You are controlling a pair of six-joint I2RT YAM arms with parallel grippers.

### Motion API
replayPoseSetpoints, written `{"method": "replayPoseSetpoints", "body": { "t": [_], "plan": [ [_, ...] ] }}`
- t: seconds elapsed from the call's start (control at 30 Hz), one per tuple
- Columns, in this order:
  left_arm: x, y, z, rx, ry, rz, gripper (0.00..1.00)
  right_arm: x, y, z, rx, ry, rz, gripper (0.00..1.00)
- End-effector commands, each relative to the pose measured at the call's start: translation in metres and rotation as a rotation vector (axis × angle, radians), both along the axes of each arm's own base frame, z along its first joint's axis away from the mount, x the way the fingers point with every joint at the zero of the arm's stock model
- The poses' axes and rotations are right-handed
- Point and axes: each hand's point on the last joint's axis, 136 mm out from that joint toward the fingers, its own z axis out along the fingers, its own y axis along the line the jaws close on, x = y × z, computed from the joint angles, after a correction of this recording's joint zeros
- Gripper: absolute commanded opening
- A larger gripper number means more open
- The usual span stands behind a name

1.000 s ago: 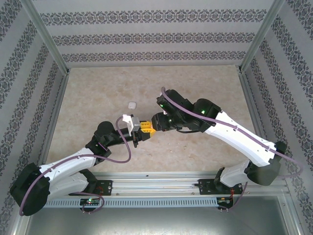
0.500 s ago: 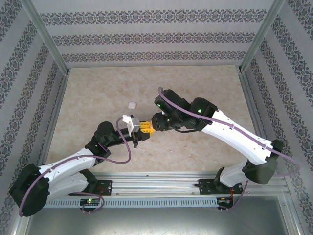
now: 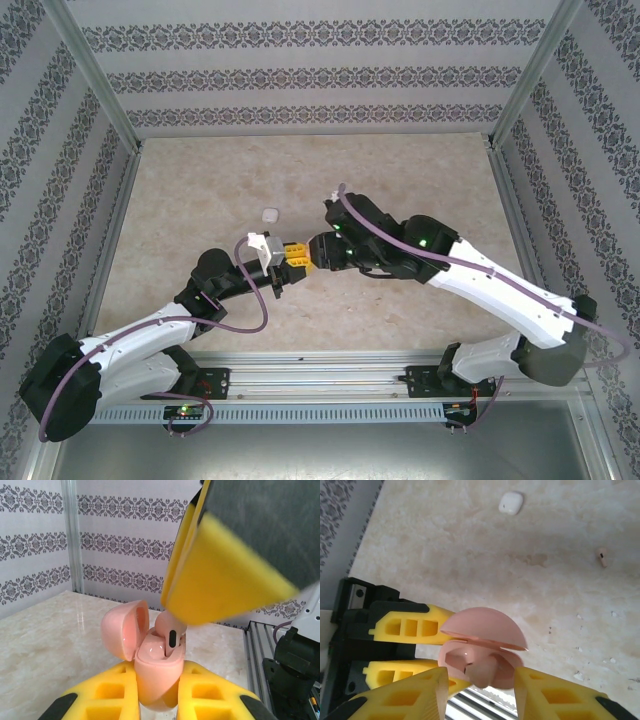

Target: Insert the wireless bluetooth earbuds into the charging case

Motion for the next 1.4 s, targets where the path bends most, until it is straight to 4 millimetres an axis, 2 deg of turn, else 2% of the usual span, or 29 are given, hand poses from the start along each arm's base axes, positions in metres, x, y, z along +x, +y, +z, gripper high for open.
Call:
{"method": "replayPoseSetpoints", "body": {
  "t": [0.0,0.43,0.7,0.8,0.9,1.07,1.37],
  "plan": [
    [-0.004,0.000,0.017,-0.060,-0.040,-0.003,0.00,0.004,0.001,0.014,0.041,-0.062,-0.032,0.39],
    [-0.007,0.000,0.021,-0.069,-0.044,-0.016,0.00,0.003,0.015,-0.006,-0.025,-0.015,0.028,0.38],
    [-0.007,0.001,0.021,-0.065,-0.048,-0.014,0.00,0.003,0.020,-0.010,-0.045,-0.006,0.050,0.26],
    [-0.007,0.001,0.020,-0.062,-0.048,-0.015,0.00,0.002,0.019,-0.007,-0.043,-0.008,0.052,0.18],
    [-0.007,0.001,0.018,-0.054,-0.049,-0.012,0.00,0.003,0.016,0.001,-0.031,-0.027,0.042,0.14],
    [-0.008,0.002,0.013,-0.037,-0.050,-0.005,0.00,0.003,0.008,0.018,-0.013,-0.059,0.027,0.12],
    [-0.009,0.003,0.011,-0.032,-0.051,-0.008,0.00,0.002,-0.004,0.029,-0.012,-0.071,-0.001,0.11]
  ]
}}
